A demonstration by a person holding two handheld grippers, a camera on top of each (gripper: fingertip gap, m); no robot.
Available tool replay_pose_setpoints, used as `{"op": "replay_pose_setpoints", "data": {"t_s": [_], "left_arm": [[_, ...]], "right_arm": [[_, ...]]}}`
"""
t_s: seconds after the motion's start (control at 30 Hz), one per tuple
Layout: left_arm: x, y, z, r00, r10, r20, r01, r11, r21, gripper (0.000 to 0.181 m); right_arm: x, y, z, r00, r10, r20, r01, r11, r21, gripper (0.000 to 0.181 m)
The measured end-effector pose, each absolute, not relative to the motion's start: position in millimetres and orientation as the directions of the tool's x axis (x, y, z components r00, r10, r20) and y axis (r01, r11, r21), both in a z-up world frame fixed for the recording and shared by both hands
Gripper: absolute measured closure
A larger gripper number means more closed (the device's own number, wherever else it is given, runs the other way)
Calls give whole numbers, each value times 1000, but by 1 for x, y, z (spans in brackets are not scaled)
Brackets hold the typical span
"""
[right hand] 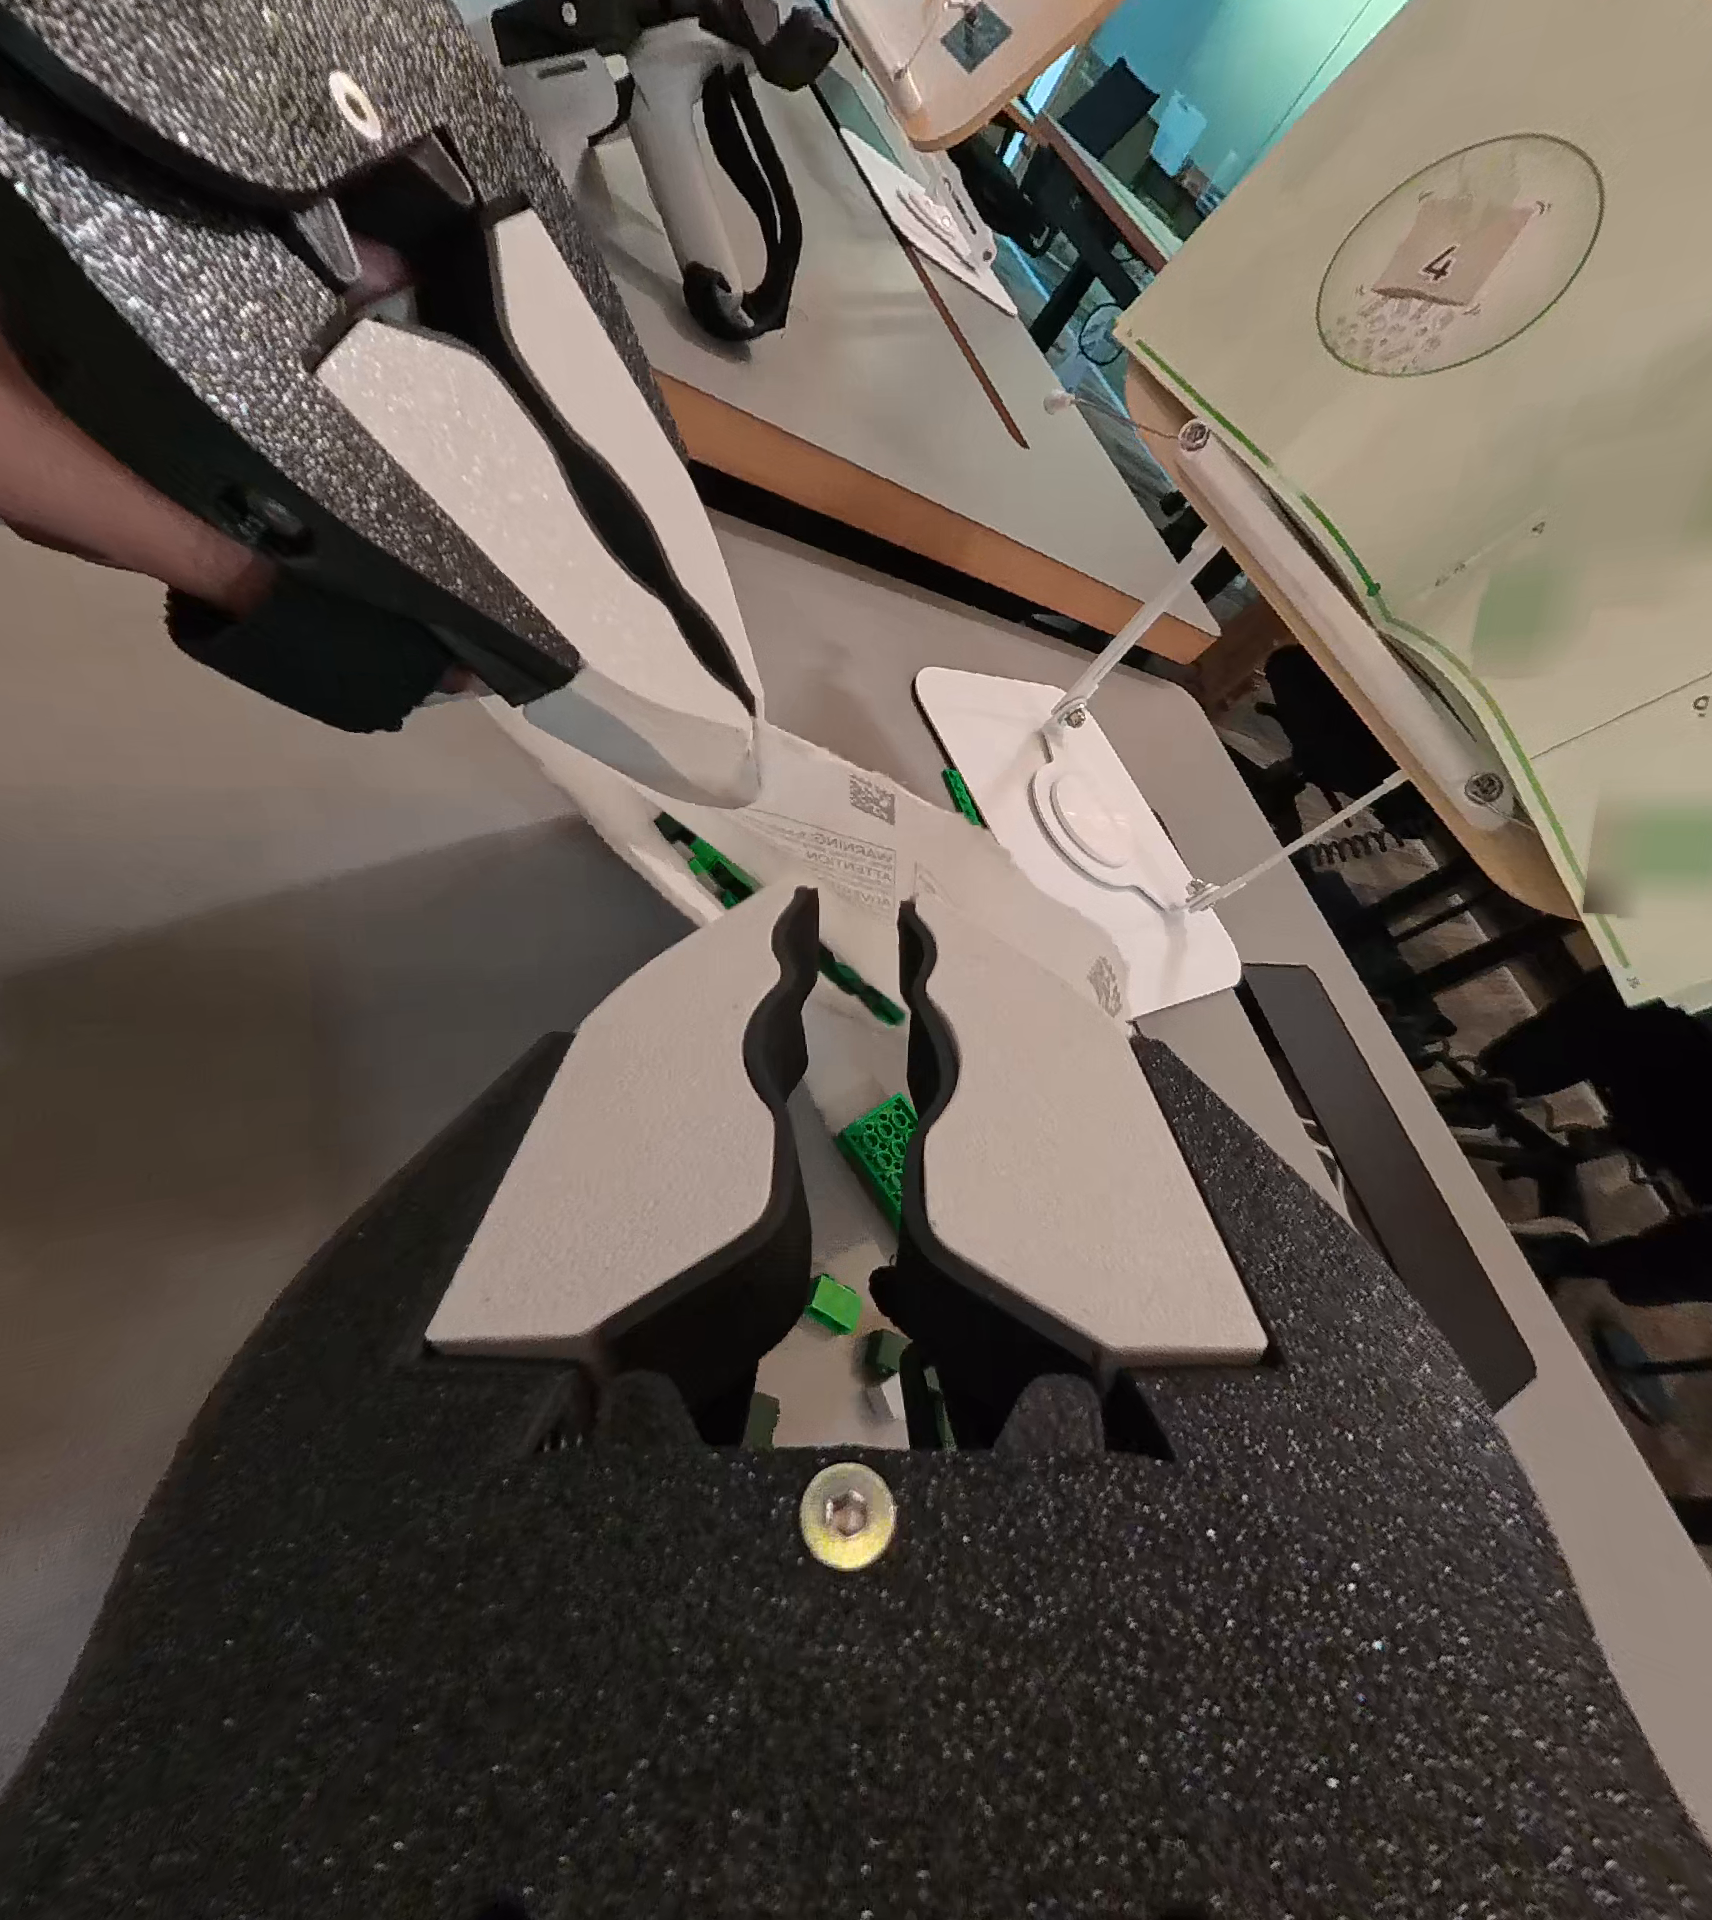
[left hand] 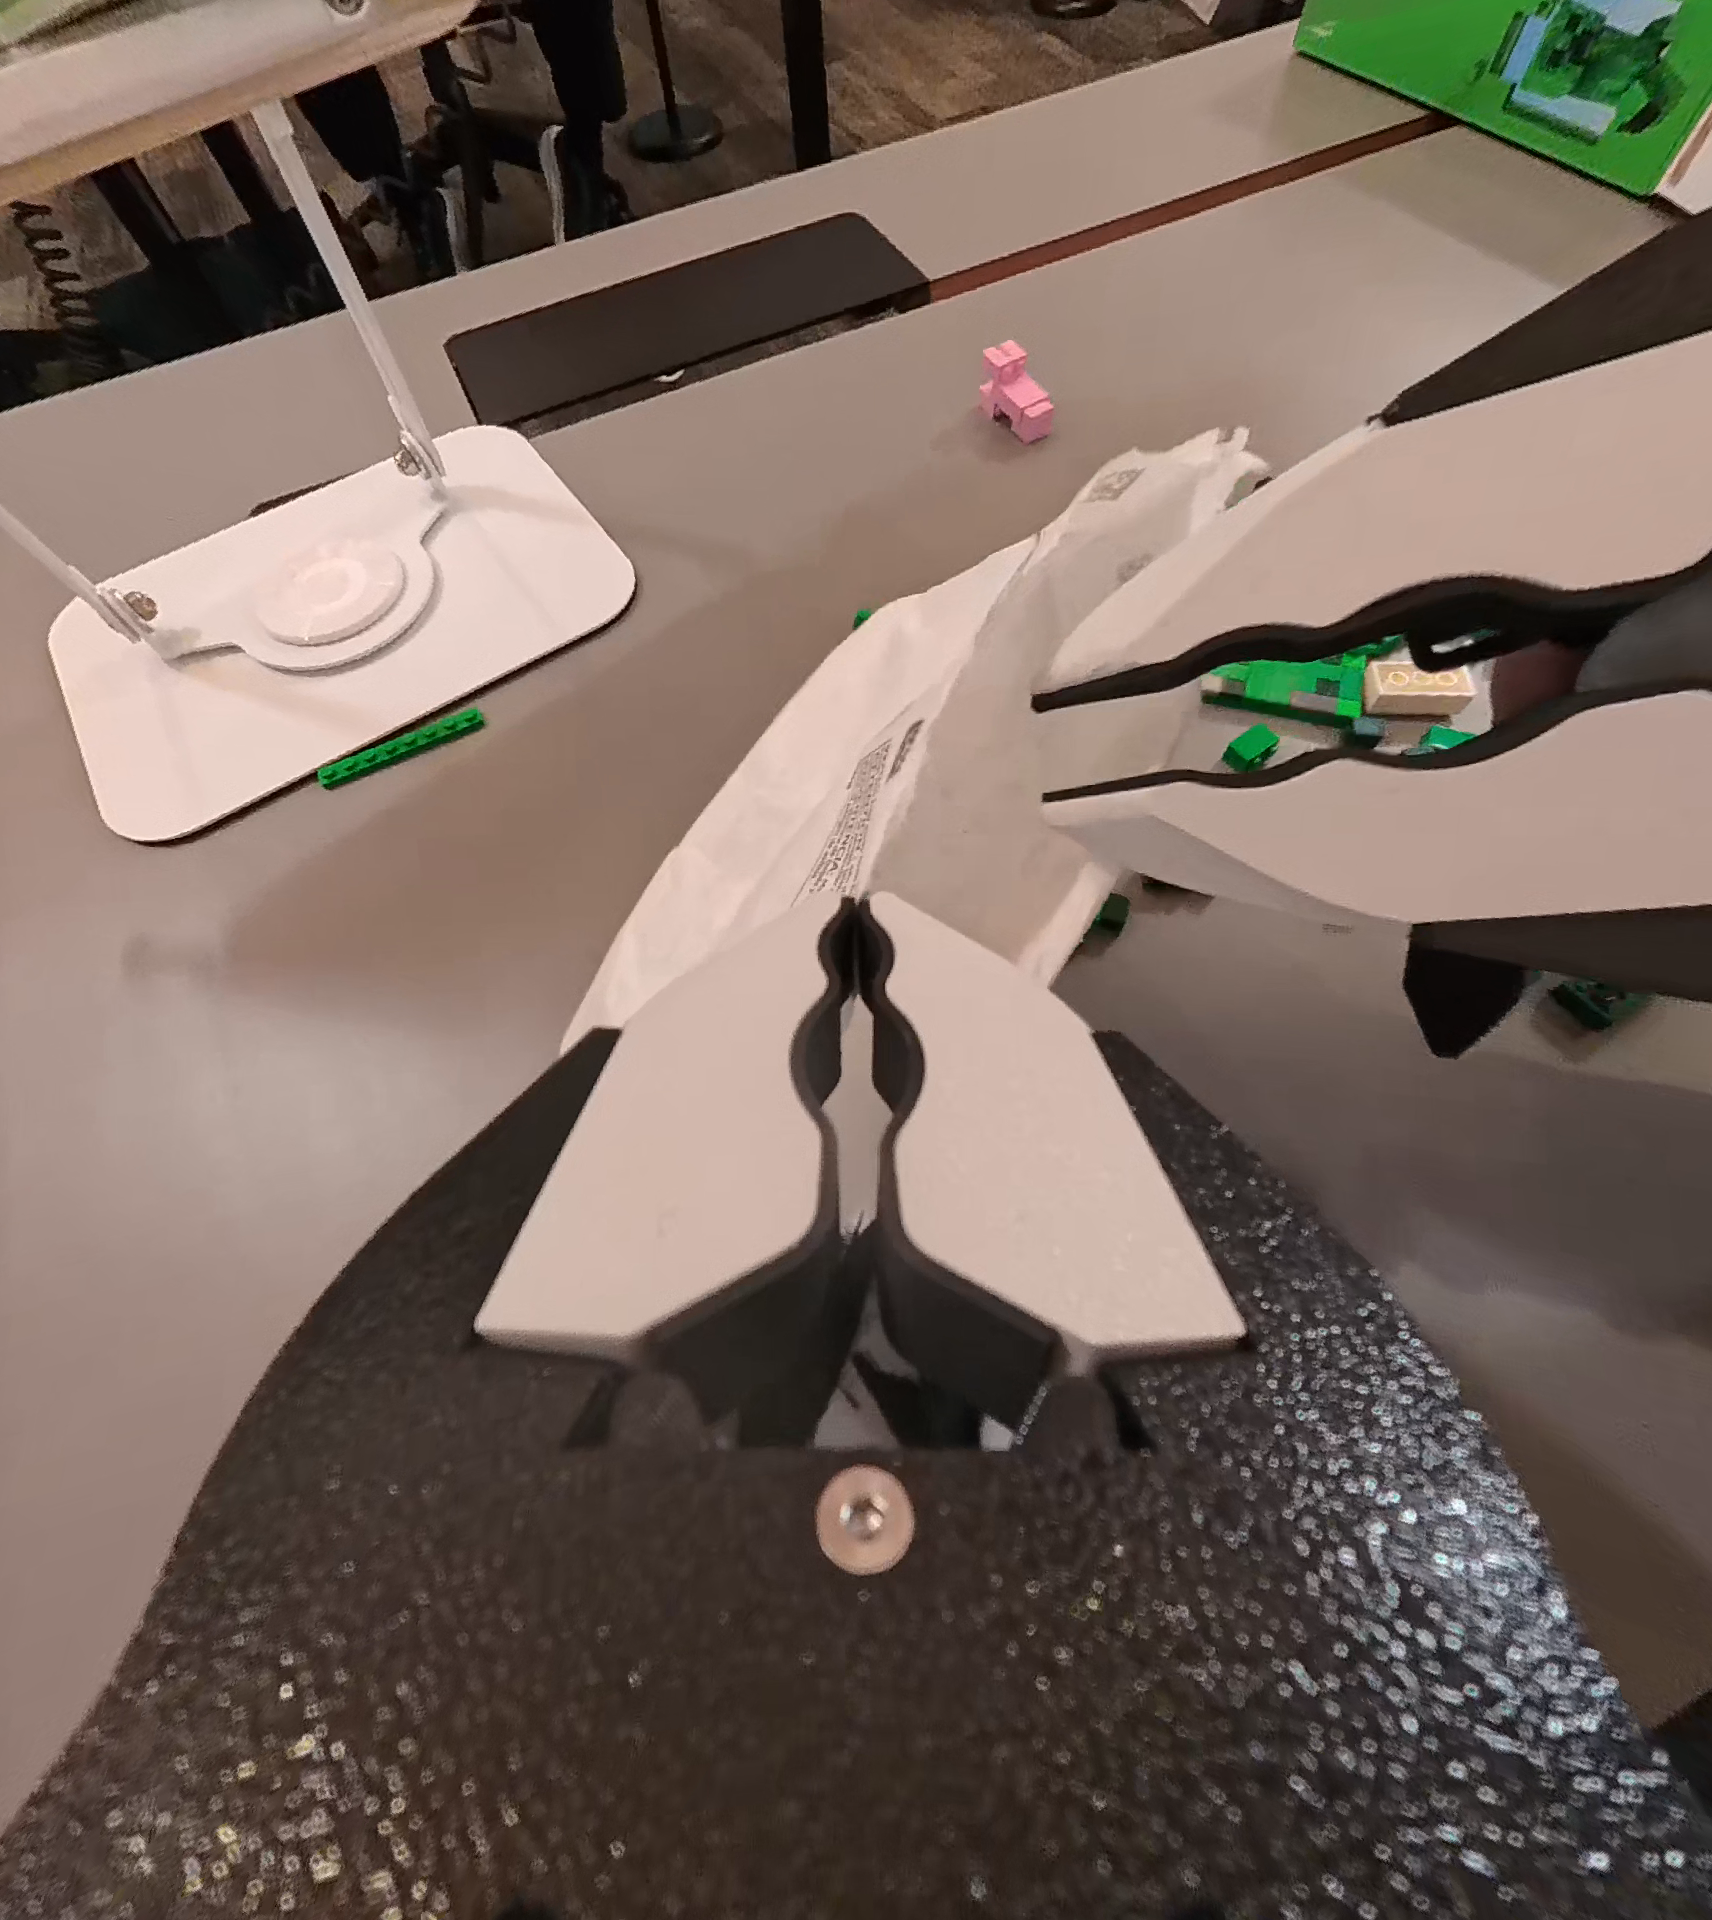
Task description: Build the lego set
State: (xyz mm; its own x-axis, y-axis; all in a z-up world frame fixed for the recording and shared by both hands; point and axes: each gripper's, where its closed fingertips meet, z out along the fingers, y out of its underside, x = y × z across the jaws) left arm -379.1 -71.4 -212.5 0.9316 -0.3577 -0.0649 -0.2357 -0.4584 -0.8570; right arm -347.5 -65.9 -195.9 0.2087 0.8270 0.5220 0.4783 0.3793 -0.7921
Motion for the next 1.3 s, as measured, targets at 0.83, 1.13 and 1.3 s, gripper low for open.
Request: {"op": "replay_pose_setpoints", "data": {"t_s": [0.83,1.13,1.3], "left_arm": [[-393,-69,-217,949,-307,-70,-219,-485,-847,181],[-396,-68,-220,951,-301,-74,-221,-490,-843,181],[-398,-68,-220,952,-299,-72,-217,-488,-846,181]], "right_arm": [[-159,-8,-240,256,930,264,581,70,-811,167],[-155,-6,-279,209,953,217,673,21,-740,162],[-144,-1,-278,239,957,163,630,-25,-776,162]]}}
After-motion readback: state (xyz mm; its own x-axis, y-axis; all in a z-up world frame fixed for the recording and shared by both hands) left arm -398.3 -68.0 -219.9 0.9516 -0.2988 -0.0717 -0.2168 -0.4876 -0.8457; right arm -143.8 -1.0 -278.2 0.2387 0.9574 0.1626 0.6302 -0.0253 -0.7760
